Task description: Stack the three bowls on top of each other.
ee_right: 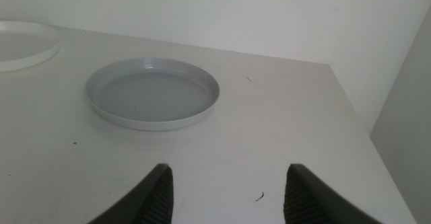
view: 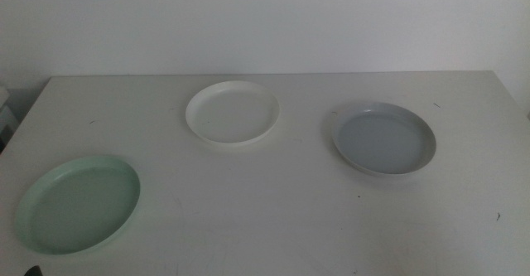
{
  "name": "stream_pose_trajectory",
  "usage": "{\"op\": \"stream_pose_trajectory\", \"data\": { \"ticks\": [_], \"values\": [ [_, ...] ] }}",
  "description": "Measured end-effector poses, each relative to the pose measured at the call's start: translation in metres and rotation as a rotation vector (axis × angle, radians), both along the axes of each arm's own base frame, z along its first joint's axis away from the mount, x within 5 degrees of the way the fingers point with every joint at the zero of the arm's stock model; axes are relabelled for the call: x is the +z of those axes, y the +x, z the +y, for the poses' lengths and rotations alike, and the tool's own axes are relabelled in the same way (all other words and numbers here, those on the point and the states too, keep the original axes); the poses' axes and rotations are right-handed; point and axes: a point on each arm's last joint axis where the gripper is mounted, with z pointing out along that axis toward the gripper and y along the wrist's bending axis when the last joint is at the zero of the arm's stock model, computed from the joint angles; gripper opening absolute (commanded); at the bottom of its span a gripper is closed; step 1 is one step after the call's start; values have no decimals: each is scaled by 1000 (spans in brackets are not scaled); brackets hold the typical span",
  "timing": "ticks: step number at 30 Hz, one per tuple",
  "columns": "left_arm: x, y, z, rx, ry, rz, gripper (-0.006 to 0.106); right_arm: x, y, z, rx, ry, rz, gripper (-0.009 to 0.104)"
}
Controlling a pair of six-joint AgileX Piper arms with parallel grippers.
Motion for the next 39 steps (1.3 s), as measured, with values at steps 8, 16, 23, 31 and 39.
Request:
{"op": "stream_pose_trajectory", "data": {
  "ticks": [8,16,23,31,39],
  "values": [
    [31,11,0,1,-6,68,105,0,0,0,0,0,0,43],
    [97,39,1,9,-13,163,105,0,0,0,0,0,0,43],
    [159,57,2,25,-21,299,105,0,0,0,0,0,0,43],
    [224,74,3,39,-27,371,105,0,0,0,0,0,0,43],
    [255,104,3,47,-30,447,105,0,0,0,0,0,0,43]
  ]
}}
